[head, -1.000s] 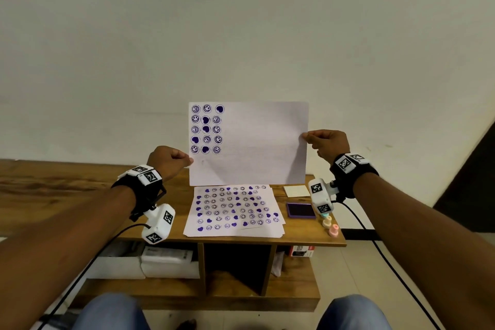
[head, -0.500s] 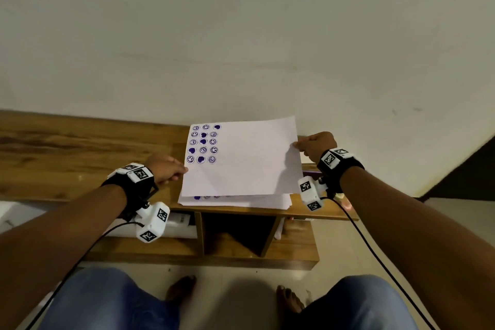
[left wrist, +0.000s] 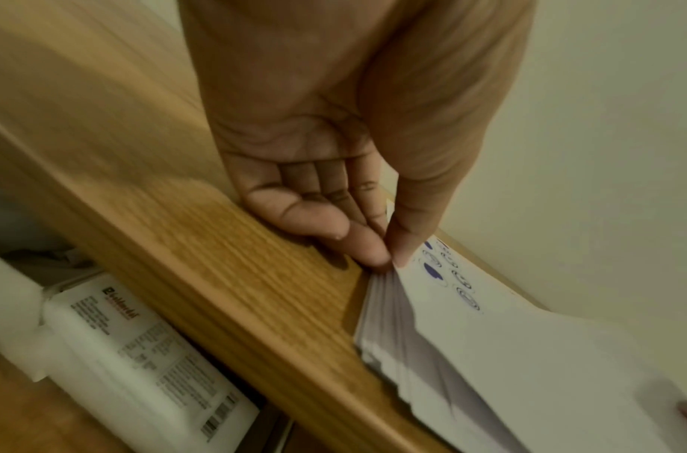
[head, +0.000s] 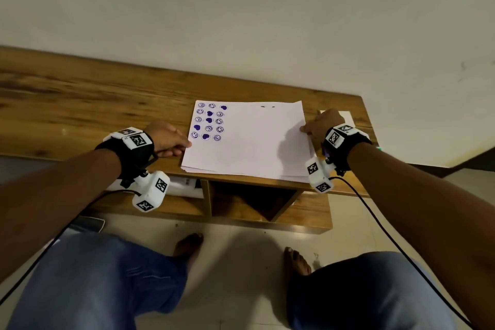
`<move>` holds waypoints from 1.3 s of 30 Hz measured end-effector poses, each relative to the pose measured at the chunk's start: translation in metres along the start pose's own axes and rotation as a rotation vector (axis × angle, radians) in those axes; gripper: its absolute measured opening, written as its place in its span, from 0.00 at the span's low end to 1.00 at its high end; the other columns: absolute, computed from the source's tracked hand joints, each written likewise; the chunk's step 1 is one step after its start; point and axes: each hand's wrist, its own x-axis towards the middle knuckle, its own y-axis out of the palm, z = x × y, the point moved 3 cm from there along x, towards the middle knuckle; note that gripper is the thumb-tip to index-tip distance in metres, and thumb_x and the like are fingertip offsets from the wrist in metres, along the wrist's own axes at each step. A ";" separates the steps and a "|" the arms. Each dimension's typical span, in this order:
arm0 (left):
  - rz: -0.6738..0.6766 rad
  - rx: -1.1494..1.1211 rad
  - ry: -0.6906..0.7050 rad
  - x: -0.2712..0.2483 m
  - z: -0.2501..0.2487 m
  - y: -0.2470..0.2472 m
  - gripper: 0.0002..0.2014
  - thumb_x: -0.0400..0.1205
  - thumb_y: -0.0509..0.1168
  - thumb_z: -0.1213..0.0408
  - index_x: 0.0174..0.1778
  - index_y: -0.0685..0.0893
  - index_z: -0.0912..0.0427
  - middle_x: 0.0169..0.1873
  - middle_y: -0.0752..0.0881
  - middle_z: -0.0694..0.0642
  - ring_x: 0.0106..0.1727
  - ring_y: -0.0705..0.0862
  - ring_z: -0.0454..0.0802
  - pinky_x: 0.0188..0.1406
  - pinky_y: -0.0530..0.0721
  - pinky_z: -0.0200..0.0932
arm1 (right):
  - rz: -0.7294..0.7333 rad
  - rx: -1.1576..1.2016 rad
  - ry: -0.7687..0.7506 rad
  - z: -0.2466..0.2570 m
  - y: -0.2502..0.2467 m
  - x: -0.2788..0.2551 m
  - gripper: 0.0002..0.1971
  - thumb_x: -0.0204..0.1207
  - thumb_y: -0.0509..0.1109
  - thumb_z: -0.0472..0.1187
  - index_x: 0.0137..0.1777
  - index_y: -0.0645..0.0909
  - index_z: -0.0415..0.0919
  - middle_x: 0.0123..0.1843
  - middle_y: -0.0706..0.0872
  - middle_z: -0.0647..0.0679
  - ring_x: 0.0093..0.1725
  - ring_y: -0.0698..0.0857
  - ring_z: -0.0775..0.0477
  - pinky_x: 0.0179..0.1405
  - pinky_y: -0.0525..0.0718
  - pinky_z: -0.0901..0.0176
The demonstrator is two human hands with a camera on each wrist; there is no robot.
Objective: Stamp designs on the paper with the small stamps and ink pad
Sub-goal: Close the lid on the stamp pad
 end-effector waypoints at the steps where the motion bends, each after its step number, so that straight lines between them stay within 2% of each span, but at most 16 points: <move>1: -0.021 -0.003 0.016 -0.002 0.000 0.001 0.07 0.73 0.77 0.65 0.44 0.89 0.61 0.38 0.90 0.58 0.27 0.83 0.43 0.24 0.77 0.33 | 0.001 -0.012 0.003 0.000 0.001 0.000 0.22 0.66 0.86 0.45 0.55 0.87 0.32 0.49 0.92 0.38 0.49 0.91 0.37 0.41 0.83 0.56; 4: -0.055 -0.015 0.046 -0.009 -0.002 0.004 0.06 0.75 0.76 0.65 0.44 0.87 0.61 0.36 0.90 0.56 0.28 0.83 0.44 0.26 0.77 0.35 | 0.000 -0.022 -0.008 -0.001 0.002 -0.005 0.23 0.66 0.85 0.47 0.59 0.85 0.38 0.54 0.92 0.38 0.50 0.91 0.37 0.44 0.85 0.55; 6: -0.065 0.010 0.052 -0.015 -0.005 0.004 0.06 0.76 0.75 0.63 0.44 0.87 0.60 0.36 0.90 0.56 0.30 0.83 0.45 0.29 0.77 0.36 | -0.005 0.001 0.003 -0.002 0.000 -0.004 0.26 0.67 0.84 0.48 0.62 0.86 0.36 0.55 0.92 0.38 0.50 0.91 0.36 0.43 0.85 0.55; 7: -0.078 0.041 0.060 -0.018 -0.006 0.002 0.06 0.76 0.75 0.62 0.43 0.87 0.59 0.36 0.89 0.55 0.30 0.83 0.46 0.30 0.77 0.37 | -0.007 0.027 0.012 -0.002 -0.002 -0.006 0.26 0.67 0.84 0.49 0.61 0.86 0.35 0.53 0.92 0.38 0.47 0.90 0.37 0.39 0.84 0.57; 9: -0.133 0.124 0.112 -0.025 -0.011 -0.003 0.06 0.75 0.76 0.60 0.42 0.88 0.58 0.35 0.90 0.54 0.32 0.84 0.47 0.34 0.79 0.39 | -0.018 0.052 0.019 -0.004 -0.010 -0.009 0.16 0.70 0.81 0.48 0.48 0.85 0.36 0.40 0.89 0.40 0.34 0.86 0.39 0.28 0.77 0.63; 11: -0.197 0.255 0.210 -0.035 -0.018 -0.009 0.04 0.74 0.76 0.60 0.41 0.89 0.55 0.37 0.90 0.52 0.37 0.86 0.47 0.39 0.80 0.40 | -0.024 0.043 0.016 -0.006 -0.020 -0.015 0.11 0.71 0.78 0.44 0.39 0.81 0.38 0.31 0.84 0.44 0.28 0.81 0.42 0.25 0.76 0.64; 13: -0.230 0.391 0.299 -0.048 -0.028 -0.008 0.03 0.74 0.74 0.60 0.41 0.89 0.53 0.40 0.90 0.49 0.43 0.85 0.48 0.43 0.79 0.41 | 0.001 0.035 -0.012 -0.005 -0.030 -0.021 0.10 0.71 0.77 0.44 0.41 0.86 0.37 0.37 0.90 0.42 0.34 0.86 0.40 0.35 0.86 0.57; 15: -0.228 0.456 0.376 -0.060 -0.038 0.001 0.04 0.75 0.74 0.60 0.43 0.88 0.53 0.41 0.89 0.49 0.45 0.85 0.50 0.45 0.79 0.42 | -0.019 0.059 -0.030 -0.008 -0.043 -0.024 0.15 0.72 0.77 0.47 0.47 0.89 0.34 0.47 0.93 0.40 0.40 0.88 0.40 0.43 0.86 0.55; 18: -0.159 0.476 0.501 -0.071 -0.055 0.027 0.05 0.74 0.75 0.60 0.44 0.88 0.53 0.45 0.89 0.51 0.49 0.86 0.52 0.50 0.82 0.44 | -0.063 0.055 -0.065 -0.017 -0.062 -0.030 0.17 0.74 0.78 0.49 0.47 0.90 0.31 0.47 0.93 0.40 0.42 0.88 0.40 0.45 0.85 0.55; 22: -0.055 0.628 0.626 -0.090 -0.080 0.083 0.09 0.76 0.72 0.53 0.51 0.86 0.46 0.56 0.84 0.48 0.61 0.80 0.51 0.62 0.78 0.50 | -0.139 -0.056 -0.116 -0.037 -0.084 -0.039 0.12 0.72 0.79 0.50 0.43 0.91 0.40 0.43 0.92 0.44 0.47 0.90 0.39 0.44 0.84 0.57; 25: -0.004 0.720 0.705 -0.099 -0.101 0.132 0.13 0.77 0.70 0.50 0.56 0.85 0.46 0.62 0.81 0.46 0.67 0.76 0.51 0.65 0.77 0.54 | -0.160 -0.130 -0.132 -0.048 -0.099 -0.036 0.10 0.71 0.78 0.50 0.42 0.89 0.43 0.46 0.92 0.45 0.50 0.90 0.39 0.46 0.83 0.57; 29: 0.008 0.784 0.732 -0.100 -0.137 0.177 0.19 0.76 0.70 0.48 0.63 0.83 0.47 0.67 0.80 0.48 0.69 0.75 0.53 0.67 0.77 0.54 | -0.168 -0.217 -0.122 -0.048 -0.113 -0.022 0.17 0.71 0.79 0.52 0.52 0.89 0.39 0.52 0.91 0.42 0.54 0.89 0.38 0.52 0.87 0.53; 31: 0.029 0.817 0.711 -0.094 -0.153 0.192 0.25 0.76 0.72 0.48 0.69 0.80 0.48 0.70 0.78 0.50 0.71 0.75 0.55 0.67 0.78 0.53 | -0.158 -0.255 -0.123 -0.043 -0.115 -0.010 0.21 0.70 0.79 0.55 0.53 0.87 0.38 0.51 0.89 0.42 0.55 0.88 0.38 0.48 0.84 0.55; 33: 0.072 0.849 0.687 -0.087 -0.163 0.204 0.31 0.74 0.74 0.49 0.74 0.77 0.50 0.71 0.77 0.53 0.72 0.74 0.57 0.68 0.77 0.52 | -0.133 -0.320 -0.141 -0.034 -0.111 0.000 0.23 0.70 0.79 0.59 0.50 0.84 0.39 0.49 0.88 0.43 0.53 0.88 0.39 0.43 0.79 0.56; 35: 0.129 0.894 0.665 -0.079 -0.168 0.214 0.35 0.73 0.76 0.51 0.76 0.76 0.54 0.70 0.77 0.55 0.71 0.76 0.58 0.68 0.78 0.50 | -0.100 -0.364 -0.159 -0.022 -0.103 0.011 0.25 0.69 0.78 0.62 0.52 0.83 0.40 0.54 0.89 0.42 0.51 0.86 0.40 0.43 0.79 0.56; 39: 0.147 0.942 0.661 -0.074 -0.170 0.222 0.34 0.70 0.79 0.53 0.72 0.79 0.57 0.66 0.79 0.57 0.67 0.79 0.59 0.67 0.79 0.52 | -0.019 -0.454 -0.146 -0.016 -0.082 0.030 0.33 0.71 0.76 0.62 0.68 0.82 0.40 0.68 0.84 0.41 0.67 0.83 0.37 0.58 0.81 0.53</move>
